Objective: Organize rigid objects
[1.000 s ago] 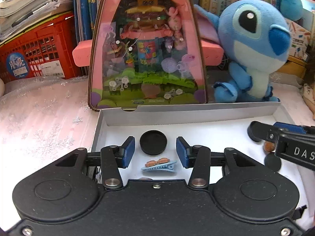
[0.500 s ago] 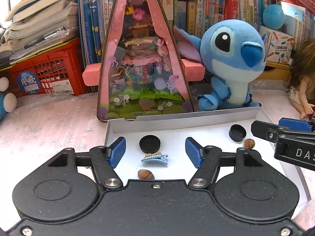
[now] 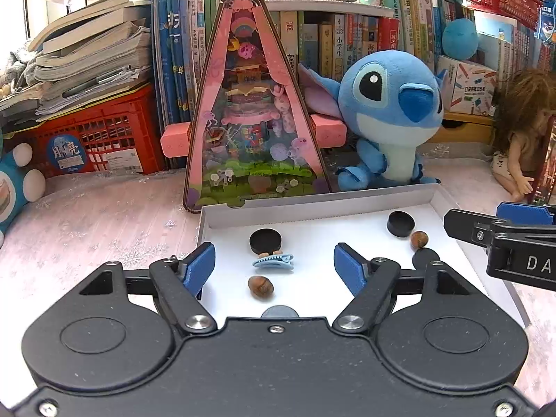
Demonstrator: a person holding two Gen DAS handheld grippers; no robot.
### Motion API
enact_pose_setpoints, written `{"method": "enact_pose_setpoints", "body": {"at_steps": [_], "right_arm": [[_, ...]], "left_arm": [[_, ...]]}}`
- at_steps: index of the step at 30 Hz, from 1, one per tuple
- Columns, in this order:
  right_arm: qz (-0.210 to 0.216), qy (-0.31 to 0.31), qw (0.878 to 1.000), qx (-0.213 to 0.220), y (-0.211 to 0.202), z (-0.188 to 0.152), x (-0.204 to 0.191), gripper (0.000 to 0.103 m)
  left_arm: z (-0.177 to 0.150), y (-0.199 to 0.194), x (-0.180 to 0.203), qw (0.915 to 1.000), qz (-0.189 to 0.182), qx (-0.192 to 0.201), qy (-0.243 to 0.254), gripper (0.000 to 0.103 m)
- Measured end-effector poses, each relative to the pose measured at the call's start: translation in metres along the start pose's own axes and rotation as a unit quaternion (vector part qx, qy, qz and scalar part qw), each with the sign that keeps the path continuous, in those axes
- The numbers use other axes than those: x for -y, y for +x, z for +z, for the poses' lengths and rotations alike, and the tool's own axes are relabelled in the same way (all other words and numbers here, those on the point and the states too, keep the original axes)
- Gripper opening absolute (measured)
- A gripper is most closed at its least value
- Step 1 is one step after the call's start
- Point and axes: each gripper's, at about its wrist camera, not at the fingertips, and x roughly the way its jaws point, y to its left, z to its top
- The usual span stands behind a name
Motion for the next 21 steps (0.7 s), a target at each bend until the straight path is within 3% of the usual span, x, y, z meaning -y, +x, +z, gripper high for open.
{"method": "enact_pose_setpoints", "body": {"at_steps": [21], "right_arm": [[-0.005,-0.031,0.999,0.023,-0.043,-0.014,-0.009,0.086]], "left_arm": [[-0.019,-0.045,0.004,0.9996,-0.02,0.021,0.001,0.077]]}}
